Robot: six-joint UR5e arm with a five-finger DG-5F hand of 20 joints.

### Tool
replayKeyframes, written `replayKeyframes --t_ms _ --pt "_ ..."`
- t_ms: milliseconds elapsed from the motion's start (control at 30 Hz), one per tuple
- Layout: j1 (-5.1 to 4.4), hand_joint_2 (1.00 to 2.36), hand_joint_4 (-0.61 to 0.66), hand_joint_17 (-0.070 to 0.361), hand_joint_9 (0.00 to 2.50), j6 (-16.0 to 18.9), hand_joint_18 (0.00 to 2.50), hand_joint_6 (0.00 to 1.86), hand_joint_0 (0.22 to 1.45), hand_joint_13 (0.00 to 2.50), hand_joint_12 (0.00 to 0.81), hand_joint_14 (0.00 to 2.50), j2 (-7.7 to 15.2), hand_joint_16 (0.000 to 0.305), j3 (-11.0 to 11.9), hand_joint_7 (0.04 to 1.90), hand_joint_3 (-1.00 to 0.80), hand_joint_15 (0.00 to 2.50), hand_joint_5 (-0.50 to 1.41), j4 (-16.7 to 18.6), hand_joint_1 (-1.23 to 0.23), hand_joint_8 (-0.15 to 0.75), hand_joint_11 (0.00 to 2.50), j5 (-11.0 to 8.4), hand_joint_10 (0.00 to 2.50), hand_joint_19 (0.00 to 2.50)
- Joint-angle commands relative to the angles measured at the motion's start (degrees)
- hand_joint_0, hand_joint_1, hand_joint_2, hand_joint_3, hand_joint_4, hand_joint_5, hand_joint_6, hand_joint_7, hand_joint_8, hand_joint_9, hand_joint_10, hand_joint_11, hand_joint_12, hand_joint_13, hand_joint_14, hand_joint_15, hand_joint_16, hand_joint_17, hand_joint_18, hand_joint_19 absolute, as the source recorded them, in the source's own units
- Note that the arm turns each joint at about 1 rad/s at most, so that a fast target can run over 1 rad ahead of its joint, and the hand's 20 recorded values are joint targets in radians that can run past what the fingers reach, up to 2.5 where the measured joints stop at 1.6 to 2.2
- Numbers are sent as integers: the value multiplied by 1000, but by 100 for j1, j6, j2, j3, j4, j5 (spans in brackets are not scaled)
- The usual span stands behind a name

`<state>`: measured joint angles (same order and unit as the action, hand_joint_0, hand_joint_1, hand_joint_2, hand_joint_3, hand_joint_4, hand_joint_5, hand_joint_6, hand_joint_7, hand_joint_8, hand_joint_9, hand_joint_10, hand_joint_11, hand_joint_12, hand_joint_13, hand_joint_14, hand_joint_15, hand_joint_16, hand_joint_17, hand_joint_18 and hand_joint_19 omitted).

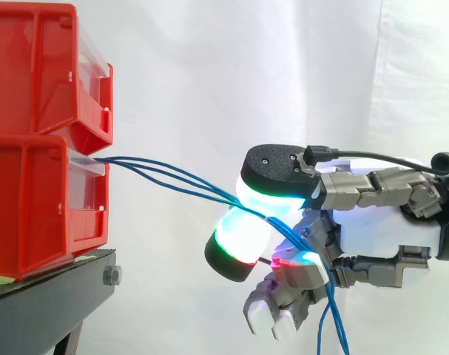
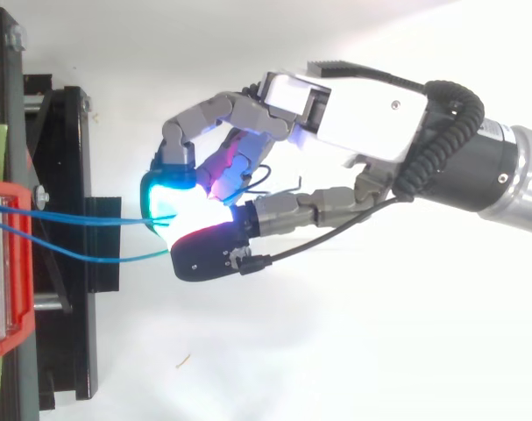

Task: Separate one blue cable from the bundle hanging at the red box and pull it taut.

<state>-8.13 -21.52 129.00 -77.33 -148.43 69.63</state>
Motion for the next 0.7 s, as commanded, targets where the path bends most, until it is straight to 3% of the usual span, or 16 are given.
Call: replayKeyframes --t_ms 0,300,467,533,667 --pt "-22 1017 78 126 1216 -1 869 907 628 957 435 19 -15 56 -1 1081 -117 542 -188 -19 -806 370 1215 -2 18 467" --pt "-75 1013 72 114 1181 -1 846 929 757 946 394 20 -7 51 -1 1066 -325 554 -201 -28 -928 341 1253 16 17 415" --pt "-84 1008 49 109 1211 -1 833 939 833 956 387 20 -15 49 -1 1091 -398 560 -197 -28 -923 342 1245 16 17 414" --pt "-93 1001 93 108 1209 -1 841 939 833 959 385 22 -7 48 -1 1053 -490 565 -191 -28 -916 342 1246 16 16 393" --pt "-93 1000 93 107 1217 8 867 936 721 965 386 20 -15 47 -1 1081 -500 552 -175 -28 -934 340 1259 24 19 359"
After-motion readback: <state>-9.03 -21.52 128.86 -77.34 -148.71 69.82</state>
